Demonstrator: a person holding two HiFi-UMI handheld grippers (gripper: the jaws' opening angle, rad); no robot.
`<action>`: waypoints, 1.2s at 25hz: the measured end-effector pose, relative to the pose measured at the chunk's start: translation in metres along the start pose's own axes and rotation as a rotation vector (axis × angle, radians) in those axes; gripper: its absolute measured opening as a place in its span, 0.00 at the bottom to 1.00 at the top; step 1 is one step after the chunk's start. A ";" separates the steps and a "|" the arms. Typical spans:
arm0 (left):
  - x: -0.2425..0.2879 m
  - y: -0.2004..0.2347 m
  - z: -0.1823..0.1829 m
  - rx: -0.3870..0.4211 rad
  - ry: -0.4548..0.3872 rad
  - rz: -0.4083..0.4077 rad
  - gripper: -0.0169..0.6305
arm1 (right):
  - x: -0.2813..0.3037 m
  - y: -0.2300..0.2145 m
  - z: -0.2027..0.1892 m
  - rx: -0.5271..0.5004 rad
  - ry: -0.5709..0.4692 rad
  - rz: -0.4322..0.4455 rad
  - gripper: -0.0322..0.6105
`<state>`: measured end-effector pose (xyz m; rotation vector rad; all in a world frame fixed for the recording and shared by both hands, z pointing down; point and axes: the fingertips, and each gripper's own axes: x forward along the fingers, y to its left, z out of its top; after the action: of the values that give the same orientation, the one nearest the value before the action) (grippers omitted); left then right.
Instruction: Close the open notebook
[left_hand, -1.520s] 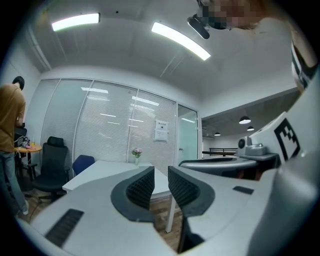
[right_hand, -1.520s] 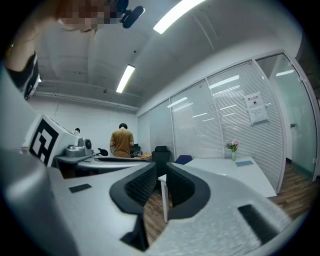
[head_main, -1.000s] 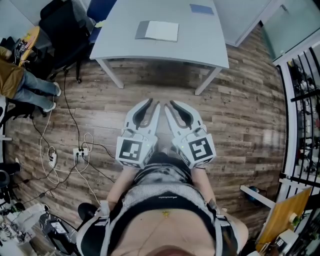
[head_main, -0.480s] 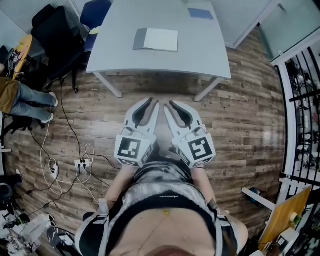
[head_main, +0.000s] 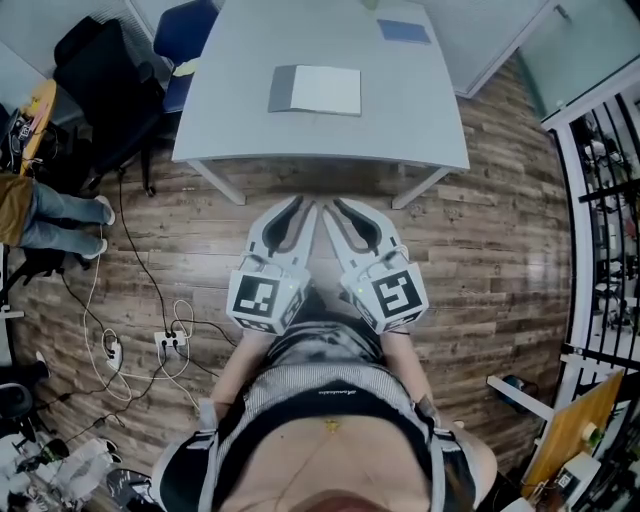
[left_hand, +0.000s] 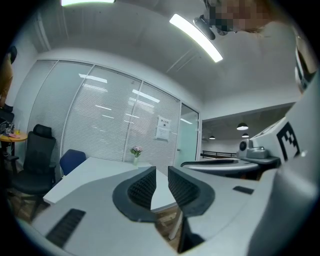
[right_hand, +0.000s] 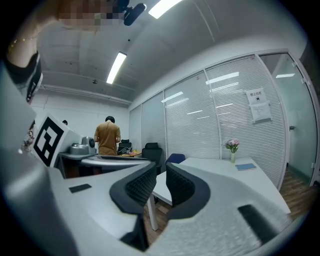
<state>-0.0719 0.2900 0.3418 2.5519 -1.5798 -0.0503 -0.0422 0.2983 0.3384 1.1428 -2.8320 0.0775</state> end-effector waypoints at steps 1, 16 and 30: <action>0.001 0.004 0.001 0.000 -0.002 -0.002 0.13 | 0.004 0.000 0.001 0.000 -0.001 -0.003 0.15; 0.002 0.053 0.008 -0.006 -0.012 -0.003 0.13 | 0.052 0.014 0.005 0.004 -0.010 -0.002 0.15; 0.035 0.073 0.009 -0.015 -0.004 0.001 0.13 | 0.081 -0.014 0.002 0.019 -0.002 -0.001 0.15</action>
<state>-0.1222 0.2257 0.3445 2.5407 -1.5762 -0.0664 -0.0906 0.2322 0.3445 1.1482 -2.8386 0.1041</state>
